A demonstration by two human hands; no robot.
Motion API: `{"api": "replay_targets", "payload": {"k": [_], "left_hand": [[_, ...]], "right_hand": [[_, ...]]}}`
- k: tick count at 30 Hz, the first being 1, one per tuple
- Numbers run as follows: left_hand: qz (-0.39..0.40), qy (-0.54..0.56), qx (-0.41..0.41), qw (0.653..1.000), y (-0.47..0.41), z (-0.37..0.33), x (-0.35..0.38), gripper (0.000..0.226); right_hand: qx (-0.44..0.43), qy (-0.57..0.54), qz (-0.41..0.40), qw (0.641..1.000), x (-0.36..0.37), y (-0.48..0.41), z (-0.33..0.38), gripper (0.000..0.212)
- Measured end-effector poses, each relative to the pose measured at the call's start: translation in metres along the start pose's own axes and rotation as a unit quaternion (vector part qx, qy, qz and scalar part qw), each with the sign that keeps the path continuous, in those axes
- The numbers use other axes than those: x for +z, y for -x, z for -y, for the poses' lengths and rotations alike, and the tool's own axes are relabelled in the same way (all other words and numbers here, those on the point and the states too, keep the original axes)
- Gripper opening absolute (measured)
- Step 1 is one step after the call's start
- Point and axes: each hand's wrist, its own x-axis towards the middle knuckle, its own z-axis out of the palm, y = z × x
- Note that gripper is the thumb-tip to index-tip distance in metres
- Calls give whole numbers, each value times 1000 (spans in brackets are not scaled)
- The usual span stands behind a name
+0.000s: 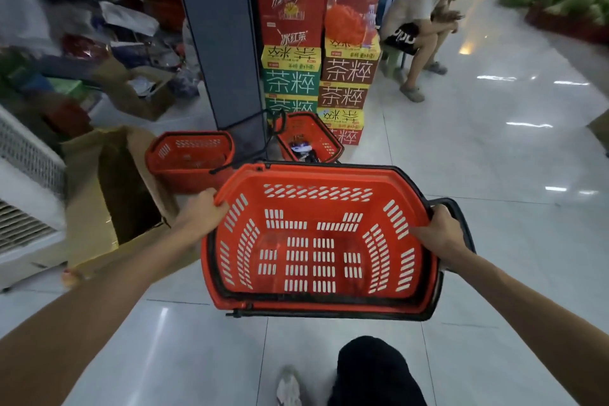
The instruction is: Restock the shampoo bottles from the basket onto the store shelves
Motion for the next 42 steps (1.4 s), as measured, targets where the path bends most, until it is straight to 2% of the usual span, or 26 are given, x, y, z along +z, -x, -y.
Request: {"api": "replay_targets", "payload": {"k": [2,4,5,7,8,10,11,13,14,16,17,18,20,22,25,28,33,36,40,42], "left_hand": [[10,-2,-2,1000,-21,-12,-4,28],[15,-15,-15,1000,-85,-29,8,28],[27,-14,-18,999,-83,-30,7,29],[28,-22,-35,999,-146,-43,29,30],[42,-20,-37,998,-142,-45,28,32],[44,-17,-56,997,-204,-58,61,38],[47,-13,-58,997,-202,-60,57,40],[56,-28,-83,995,-262,-66,106,43],[61,-22,-89,994,-262,-68,98,44],[79,-25,-113,990,-314,-55,153,45],[78,-21,-108,991,-317,-56,148,46],[89,-17,-128,988,-346,-43,185,47],[93,24,-142,985,-363,-43,206,44],[108,69,-179,975,-408,-23,265,40],[117,117,-149,975,-424,-15,273,40],[97,132,-117,980,-467,17,285,50],[27,206,-141,968,-516,-5,241,51],[19,257,-163,952,-506,-43,211,45],[24,295,-155,942,-487,-52,214,20],[52,271,-169,946,-471,-55,216,28]], "right_hand": [[7,-14,3,1000,5,-22,9,46],[1,1,10,1000,23,-94,22,47],[4,-12,15,1000,24,-93,21,47],[-2,3,35,999,48,-172,29,47],[5,-2,45,999,48,-171,31,47],[6,10,66,998,81,-253,33,48],[5,1,74,997,80,-252,41,49],[27,23,77,996,118,-321,28,48],[30,18,86,996,116,-319,38,48],[52,39,92,994,161,-379,17,47],[53,22,94,994,157,-380,24,46],[73,39,108,991,193,-412,6,47],[86,26,113,989,210,-429,0,48],[99,36,115,988,276,-479,-33,49],[94,27,81,992,266,-487,-24,44],[77,29,53,995,254,-507,-5,44],[70,14,15,997,258,-538,44,47],[83,-10,12,996,263,-545,63,50],[98,-20,13,995,266,-540,57,57],[123,12,42,991,271,-533,51,61]]}}
